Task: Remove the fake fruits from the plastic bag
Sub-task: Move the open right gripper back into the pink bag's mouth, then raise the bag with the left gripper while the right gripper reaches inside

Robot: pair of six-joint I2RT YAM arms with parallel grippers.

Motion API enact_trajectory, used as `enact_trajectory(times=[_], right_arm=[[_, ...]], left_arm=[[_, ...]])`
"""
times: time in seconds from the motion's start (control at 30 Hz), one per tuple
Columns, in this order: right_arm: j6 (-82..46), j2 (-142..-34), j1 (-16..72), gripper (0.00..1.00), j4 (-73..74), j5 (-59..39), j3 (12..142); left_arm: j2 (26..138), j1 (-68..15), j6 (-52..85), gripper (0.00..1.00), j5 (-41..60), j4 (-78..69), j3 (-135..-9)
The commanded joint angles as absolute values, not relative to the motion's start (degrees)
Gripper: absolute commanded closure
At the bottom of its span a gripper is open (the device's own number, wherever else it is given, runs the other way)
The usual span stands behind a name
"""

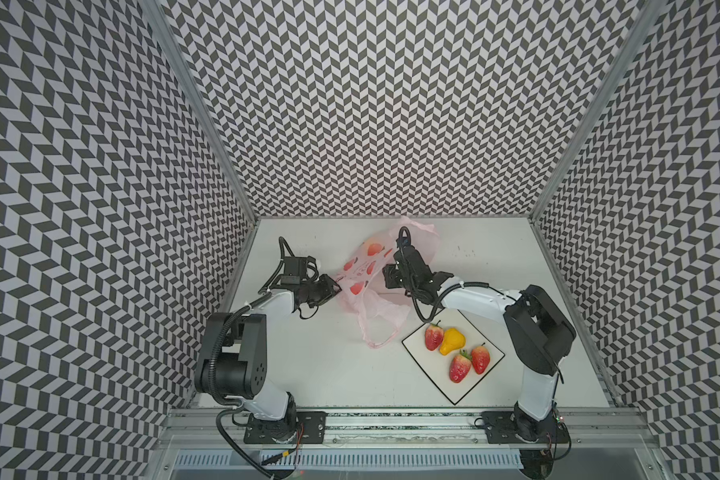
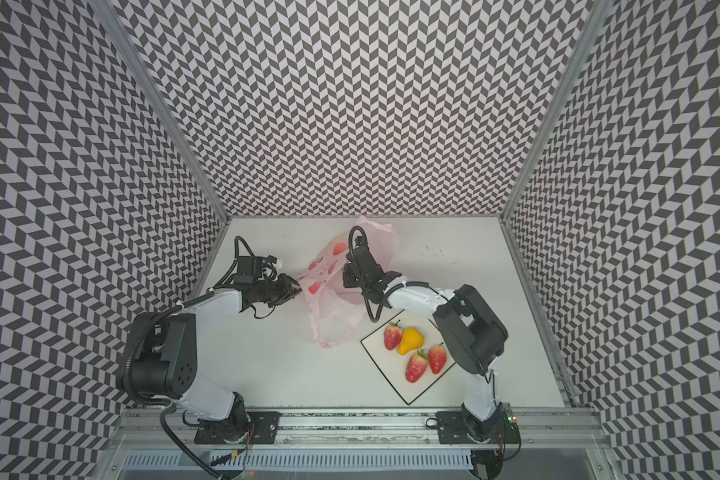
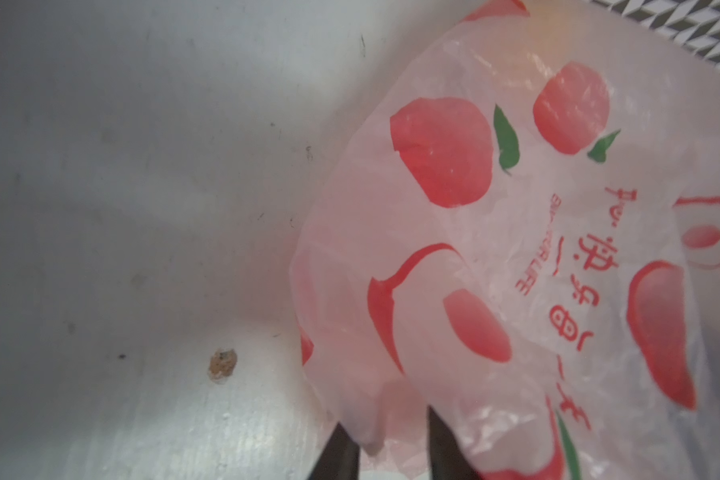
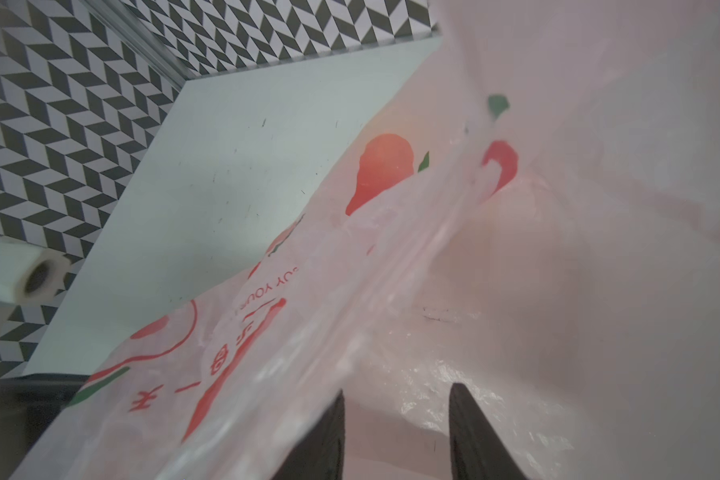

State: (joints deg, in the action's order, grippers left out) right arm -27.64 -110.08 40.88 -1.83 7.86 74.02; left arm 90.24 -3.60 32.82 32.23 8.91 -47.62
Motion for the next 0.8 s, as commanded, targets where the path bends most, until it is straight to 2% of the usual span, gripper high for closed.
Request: enact_trajectory(times=[0.0,0.07,0.1,0.23,0.47,0.57,0.77], right_arm=[[-29.5,-112.4,39.8,0.58,-0.3,2.7,77.4],[-30.5,-113.1,39.4,0.56,0.8,0.8,77.8],[-30.9,-113.2,39.3,0.55,2.0,-0.2,77.4],[-34.1,-113.3,39.1,0.51,6.7,-3.9,75.0],[-39.7,-111.8,38.7,0.42,15.0,-8.9,69.7],[-40.5,-111.4,38.3,0.4,15.5,-9.3,68.7],[-42.2,-109.7,37.3,0.35,19.2,-11.5,65.4]], left_arm=[[86.2,-3.3,30.7,0.35,28.6,12.0,-50.5],[83.8,-3.5,29.1,0.25,25.2,14.4,-51.6],[82.7,-3.6,28.3,0.22,23.7,15.7,-52.5],[79.3,-6.0,25.0,0.18,17.3,21.7,-57.7],[75.9,-16.4,19.2,0.12,8.2,29.4,-66.0],[76.1,-20.5,17.9,0.09,8.4,31.1,-67.1],[78.6,-25.1,13.4,0.07,15.1,32.8,-68.1]])
